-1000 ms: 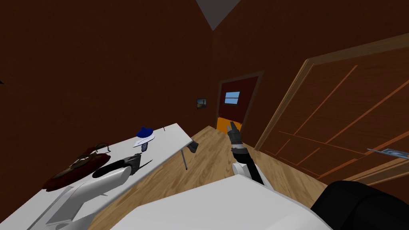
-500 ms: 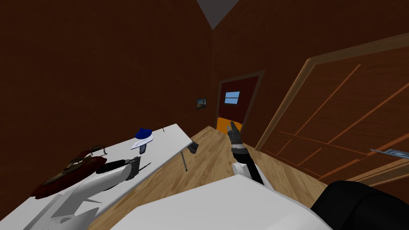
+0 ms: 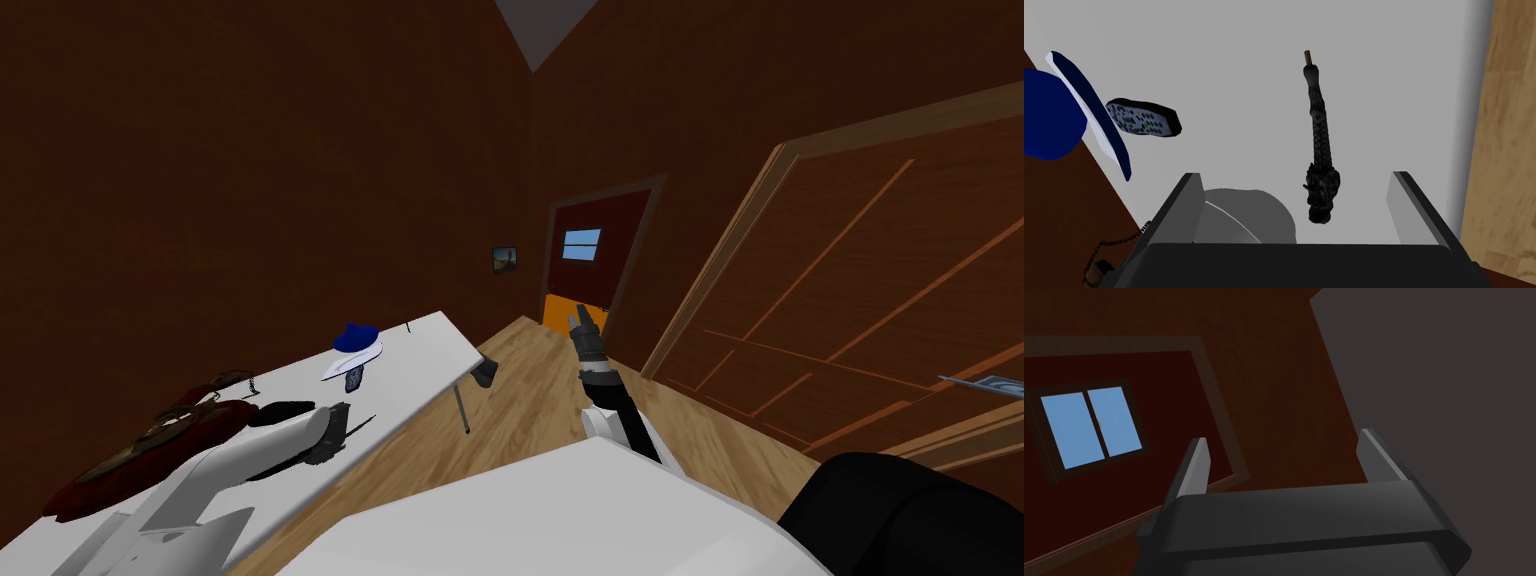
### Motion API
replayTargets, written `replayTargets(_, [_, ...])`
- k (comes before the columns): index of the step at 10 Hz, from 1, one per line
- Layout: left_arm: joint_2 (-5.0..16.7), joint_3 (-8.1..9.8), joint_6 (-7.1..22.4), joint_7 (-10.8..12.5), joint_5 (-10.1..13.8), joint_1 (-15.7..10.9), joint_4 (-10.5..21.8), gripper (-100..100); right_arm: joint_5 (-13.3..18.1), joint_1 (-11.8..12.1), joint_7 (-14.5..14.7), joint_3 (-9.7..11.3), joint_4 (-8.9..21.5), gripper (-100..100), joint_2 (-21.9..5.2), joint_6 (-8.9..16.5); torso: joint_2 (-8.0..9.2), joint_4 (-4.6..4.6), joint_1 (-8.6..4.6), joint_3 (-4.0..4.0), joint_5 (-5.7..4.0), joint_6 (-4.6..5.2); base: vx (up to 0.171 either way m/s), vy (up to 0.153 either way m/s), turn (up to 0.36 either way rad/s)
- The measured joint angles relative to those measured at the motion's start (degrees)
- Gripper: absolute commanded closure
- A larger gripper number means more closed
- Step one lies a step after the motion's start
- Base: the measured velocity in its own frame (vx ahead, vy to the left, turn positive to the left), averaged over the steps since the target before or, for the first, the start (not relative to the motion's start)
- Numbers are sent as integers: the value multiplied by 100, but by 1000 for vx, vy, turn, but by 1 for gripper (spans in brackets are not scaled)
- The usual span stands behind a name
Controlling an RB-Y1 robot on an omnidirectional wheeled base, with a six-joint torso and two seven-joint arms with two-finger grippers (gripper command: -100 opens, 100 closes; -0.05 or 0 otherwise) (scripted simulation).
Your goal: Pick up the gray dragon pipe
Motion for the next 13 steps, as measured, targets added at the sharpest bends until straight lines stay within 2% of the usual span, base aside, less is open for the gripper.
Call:
replayTargets(5, [85, 64, 694, 224, 68, -207, 359, -100, 0, 0, 0, 0, 0, 0, 0, 0, 6, 1, 1, 3, 1, -1, 43, 41, -4])
replayTargets(13, [147, 120, 1843, 717, 122, -474, 858, -100, 0, 0, 0, 0, 0, 0, 0, 0, 3, 0, 10, 1, 3, -1, 50, 63, 0])
